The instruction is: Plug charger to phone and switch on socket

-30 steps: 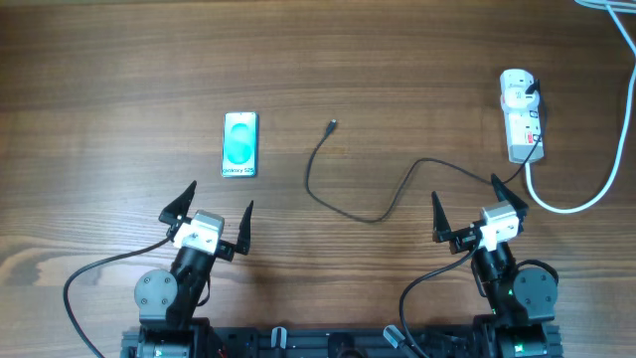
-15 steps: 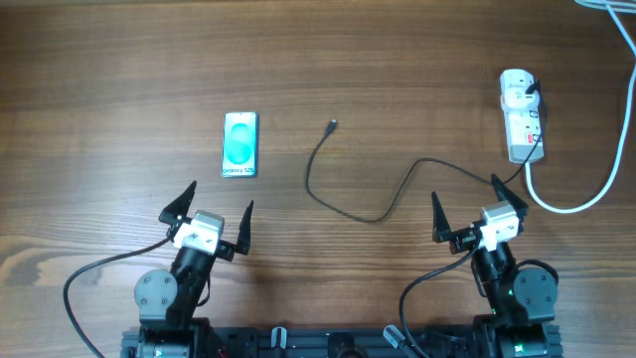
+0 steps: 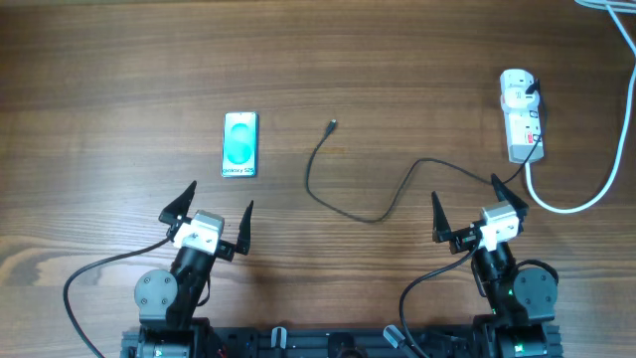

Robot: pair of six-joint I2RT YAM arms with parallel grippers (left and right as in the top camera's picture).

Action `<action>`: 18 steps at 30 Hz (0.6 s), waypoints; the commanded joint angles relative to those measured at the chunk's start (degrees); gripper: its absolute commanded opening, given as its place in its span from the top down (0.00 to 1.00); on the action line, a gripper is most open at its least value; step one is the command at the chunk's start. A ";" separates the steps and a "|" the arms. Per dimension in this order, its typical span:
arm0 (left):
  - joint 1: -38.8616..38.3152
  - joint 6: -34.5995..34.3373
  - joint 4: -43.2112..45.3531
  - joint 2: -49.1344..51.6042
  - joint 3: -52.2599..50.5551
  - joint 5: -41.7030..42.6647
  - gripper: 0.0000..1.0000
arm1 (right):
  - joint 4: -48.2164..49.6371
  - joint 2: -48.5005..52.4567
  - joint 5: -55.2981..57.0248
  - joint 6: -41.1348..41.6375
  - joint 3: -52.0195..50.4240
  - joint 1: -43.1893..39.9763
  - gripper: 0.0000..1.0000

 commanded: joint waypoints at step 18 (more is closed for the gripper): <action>0.33 -13.40 3.72 -0.22 0.59 4.02 0.00 | 0.26 -0.15 0.15 0.24 -0.07 0.17 0.00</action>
